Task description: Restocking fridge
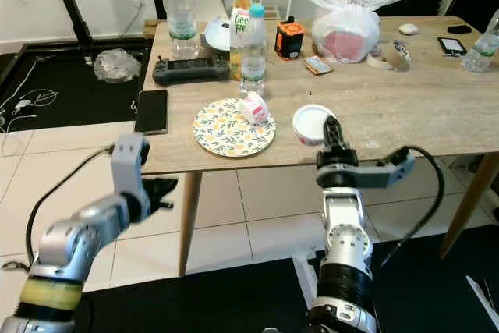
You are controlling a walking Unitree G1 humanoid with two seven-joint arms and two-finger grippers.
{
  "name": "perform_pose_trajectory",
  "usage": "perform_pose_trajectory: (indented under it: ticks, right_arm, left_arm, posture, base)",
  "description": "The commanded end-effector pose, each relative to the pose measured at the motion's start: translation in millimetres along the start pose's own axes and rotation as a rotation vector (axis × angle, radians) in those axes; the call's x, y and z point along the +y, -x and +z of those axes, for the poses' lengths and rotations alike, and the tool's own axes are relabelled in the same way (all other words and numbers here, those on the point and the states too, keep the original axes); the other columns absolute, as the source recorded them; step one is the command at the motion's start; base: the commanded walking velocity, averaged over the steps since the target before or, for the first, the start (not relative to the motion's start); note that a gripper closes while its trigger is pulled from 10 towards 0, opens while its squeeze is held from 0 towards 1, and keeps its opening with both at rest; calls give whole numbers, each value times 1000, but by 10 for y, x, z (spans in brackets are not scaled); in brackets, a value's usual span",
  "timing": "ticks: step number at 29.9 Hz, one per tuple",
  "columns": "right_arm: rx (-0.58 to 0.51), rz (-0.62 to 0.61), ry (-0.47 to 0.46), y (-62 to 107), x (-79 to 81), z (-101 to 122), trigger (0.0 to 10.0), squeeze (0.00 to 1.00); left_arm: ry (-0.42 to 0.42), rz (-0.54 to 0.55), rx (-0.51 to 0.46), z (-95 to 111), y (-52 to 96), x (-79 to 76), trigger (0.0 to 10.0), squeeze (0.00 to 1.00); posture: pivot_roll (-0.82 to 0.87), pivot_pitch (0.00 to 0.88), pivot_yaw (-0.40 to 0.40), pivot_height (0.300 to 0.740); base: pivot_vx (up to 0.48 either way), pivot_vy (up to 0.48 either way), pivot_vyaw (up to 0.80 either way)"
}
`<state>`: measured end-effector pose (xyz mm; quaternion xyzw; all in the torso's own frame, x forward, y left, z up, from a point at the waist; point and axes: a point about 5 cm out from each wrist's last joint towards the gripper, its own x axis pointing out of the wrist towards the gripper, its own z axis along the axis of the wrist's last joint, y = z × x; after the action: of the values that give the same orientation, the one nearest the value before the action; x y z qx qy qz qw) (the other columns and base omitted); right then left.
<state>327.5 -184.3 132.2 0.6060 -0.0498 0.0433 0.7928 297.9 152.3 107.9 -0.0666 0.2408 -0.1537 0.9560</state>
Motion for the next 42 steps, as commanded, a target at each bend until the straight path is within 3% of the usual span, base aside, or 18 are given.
perform_pose_trajectory:
  ticks: [1, 7, 10, 11, 12, 19, 20, 26, 28, 30, 31, 34, 35, 36, 37, 38, 40, 42]
  right_arm:
    - [-2, 12, 21, 11, 24, 17, 10000, 0]
    - [27, 44, 4, -32, 90, 10, 10000, 0]
    - [98, 101, 11, -34, 206, -82, 10000, 0]
    - [183, 160, 6, 4, 320, -207, 10000, 0]
    - [209, 179, -2, 23, 353, -247, 10000, 0]
    - [317, 296, -50, 137, 605, -440, 10000, 0]
    - [320, 311, -47, 146, 643, -446, 10000, 0]
    - [293, 320, -46, 121, 686, -366, 10000, 0]
    - [296, 322, -55, 109, 701, -358, 10000, 0]
    - [318, 327, -58, 101, 728, -396, 10000, 0]
    - [328, 331, -58, 95, 748, -424, 10000, 0]
    - [343, 340, -56, 87, 789, -467, 10000, 0]
    - [354, 354, -56, 82, 838, -497, 10000, 0]
    - [354, 354, -56, 82, 838, -497, 10000, 0]
    - [360, 367, -60, 74, 883, -525, 10000, 0]
    - [360, 367, -60, 74, 883, -525, 10000, 0]
    - [365, 376, -66, 67, 921, -553, 10000, 0]
    - [370, 381, -72, 66, 940, -573, 10000, 0]
  left_arm:
    - [-34, 15, -4, 5, 13, 22, 10000, 0]
    - [-36, 51, -135, 201, 12, 3, 10000, 0]
    - [76, -66, -253, 509, 29, -119, 10000, 0]
    - [170, -250, -362, 849, 86, -253, 10000, 0]
    - [188, -320, -385, 943, 112, -296, 10000, 0]
    - [169, -493, -411, 1253, 199, -287, 10000, 0]
    - [175, -501, -426, 1311, 226, -257, 10000, 1000]
    - [170, -538, -469, 1437, 351, -209, 10000, 1000]
    - [34, -532, -488, 1427, 399, -263, 10000, 1000]
    - [-227, -505, -506, 1381, 428, -368, 10000, 1000]
    - [-356, -489, -519, 1367, 421, -437, 10000, 0]
    - [-492, -463, -544, 1379, 397, -522, 10000, 0]
    - [-624, -382, -587, 1435, 357, -549, 10000, 0]
    - [-624, -382, -587, 1435, 357, -549, 10000, 0]
    - [-844, -254, -645, 1481, 309, -562, 10000, 0]
    - [-844, -254, -645, 1481, 309, -562, 10000, 0]
    - [-1041, -143, -698, 1509, 274, -568, 10000, 0]
    - [-1123, -96, -730, 1531, 264, -566, 10000, 0]
  posture:
    - [56, 57, -20, 740]
    - [76, 55, -36, 740]
    - [79, 55, -42, 740]
    - [77, 55, -44, 740]
    - [77, 55, -44, 740]
    - [57, 57, -27, 740]
    - [53, 59, -23, 740]
    - [52, 61, -21, 740]
    - [59, 63, -21, 740]
    - [68, 63, -27, 740]
    - [70, 63, -28, 740]
    - [71, 63, -27, 740]
    - [71, 63, -27, 740]
    - [71, 63, -27, 740]
    - [75, 60, -23, 740]
    - [75, 60, -23, 740]
    - [75, 57, -21, 740]
    - [77, 54, -21, 740]
  base:
    - [0, 0, 0]
    - [0, 0, 0]
    - [0, 0, 0]
    - [0, 0, 0]
    - [0, 0, 0]
    - [0, 0, 0]
    - [0, 0, 0]
    - [0, 0, 0]
    - [0, 0, 0]
    - [0, 0, 0]
    - [0, 0, 0]
    - [0, 0, 0]
    - [0, 0, 0]
    - [0, 0, 0]
    - [0, 0, 0]
    - [0, 0, 0]
    - [0, 0, 0]
    - [0, 0, 0]
